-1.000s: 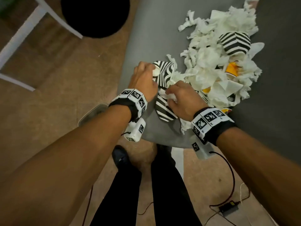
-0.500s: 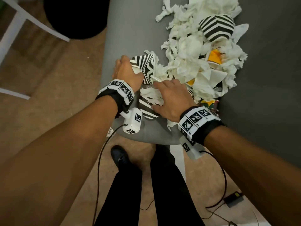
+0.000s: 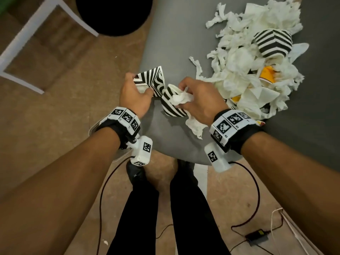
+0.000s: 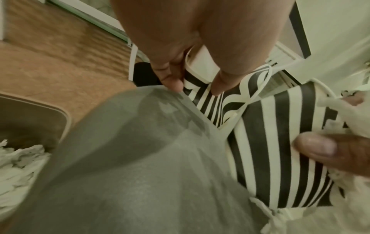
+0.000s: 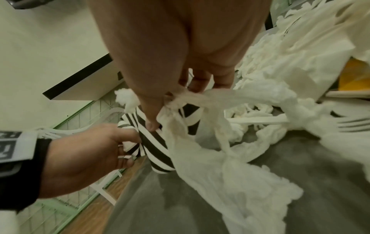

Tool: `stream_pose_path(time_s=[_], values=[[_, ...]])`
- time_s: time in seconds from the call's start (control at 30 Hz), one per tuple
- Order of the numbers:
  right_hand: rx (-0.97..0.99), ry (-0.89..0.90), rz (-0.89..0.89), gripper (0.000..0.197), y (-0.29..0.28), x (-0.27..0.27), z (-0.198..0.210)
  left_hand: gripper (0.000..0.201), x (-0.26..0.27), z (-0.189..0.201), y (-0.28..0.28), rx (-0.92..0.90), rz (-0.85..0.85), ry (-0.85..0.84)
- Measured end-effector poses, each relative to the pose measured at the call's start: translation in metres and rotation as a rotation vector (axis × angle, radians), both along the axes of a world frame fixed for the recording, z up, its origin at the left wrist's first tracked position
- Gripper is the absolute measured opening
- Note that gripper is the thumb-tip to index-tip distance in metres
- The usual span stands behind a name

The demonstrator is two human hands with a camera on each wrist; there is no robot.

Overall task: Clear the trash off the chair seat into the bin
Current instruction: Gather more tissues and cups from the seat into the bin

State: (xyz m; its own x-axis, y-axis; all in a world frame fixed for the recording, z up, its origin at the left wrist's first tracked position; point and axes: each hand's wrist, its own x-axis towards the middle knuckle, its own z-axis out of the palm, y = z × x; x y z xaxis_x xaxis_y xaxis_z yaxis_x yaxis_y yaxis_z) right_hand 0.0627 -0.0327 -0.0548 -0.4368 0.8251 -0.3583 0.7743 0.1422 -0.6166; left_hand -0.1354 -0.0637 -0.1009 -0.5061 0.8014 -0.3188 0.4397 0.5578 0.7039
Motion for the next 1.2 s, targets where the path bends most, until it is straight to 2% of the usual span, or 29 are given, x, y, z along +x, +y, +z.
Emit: stream_pose_path(time_s=[0.07,0.17,0.27,0.37,0.57,0.73,0.9,1.03,1.1,1.2], values=[[0.084,0.004,-0.033,0.032,0.004,-0.009,0.001,0.042,-0.013,0.000,-0.008,-0.002,0.063,-0.022],[0.111,0.022,-0.099,0.030,0.010,-0.026,0.004,0.044,-0.033,-0.003,-0.025,-0.009,0.168,-0.084],[0.035,0.112,-0.217,0.020,0.010,-0.047,0.008,0.044,-0.052,-0.003,-0.044,-0.044,0.261,-0.124],[-0.049,0.206,-0.292,0.031,0.002,-0.080,0.012,0.044,-0.072,-0.004,-0.065,-0.069,0.308,-0.124],[-0.179,0.375,-0.404,0.020,-0.036,-0.167,-0.006,0.046,-0.123,-0.022,-0.114,-0.124,0.393,-0.187],[-0.225,0.326,-0.370,0.018,-0.076,-0.225,-0.033,0.050,-0.160,-0.043,-0.156,-0.161,0.446,-0.161],[-0.354,0.192,-0.345,0.039,-0.112,-0.256,-0.082,0.048,-0.188,-0.070,-0.195,-0.266,0.500,-0.089],[-0.483,0.024,-0.271,0.065,-0.137,-0.262,-0.121,0.047,-0.198,-0.091,-0.212,-0.338,0.434,-0.035],[-0.523,0.003,-0.249,0.078,-0.143,-0.258,-0.130,0.048,-0.199,-0.100,-0.213,-0.348,0.394,-0.021],[-0.535,-0.025,-0.206,0.084,-0.142,-0.250,-0.137,0.049,-0.195,-0.109,-0.209,-0.362,0.319,-0.029]])
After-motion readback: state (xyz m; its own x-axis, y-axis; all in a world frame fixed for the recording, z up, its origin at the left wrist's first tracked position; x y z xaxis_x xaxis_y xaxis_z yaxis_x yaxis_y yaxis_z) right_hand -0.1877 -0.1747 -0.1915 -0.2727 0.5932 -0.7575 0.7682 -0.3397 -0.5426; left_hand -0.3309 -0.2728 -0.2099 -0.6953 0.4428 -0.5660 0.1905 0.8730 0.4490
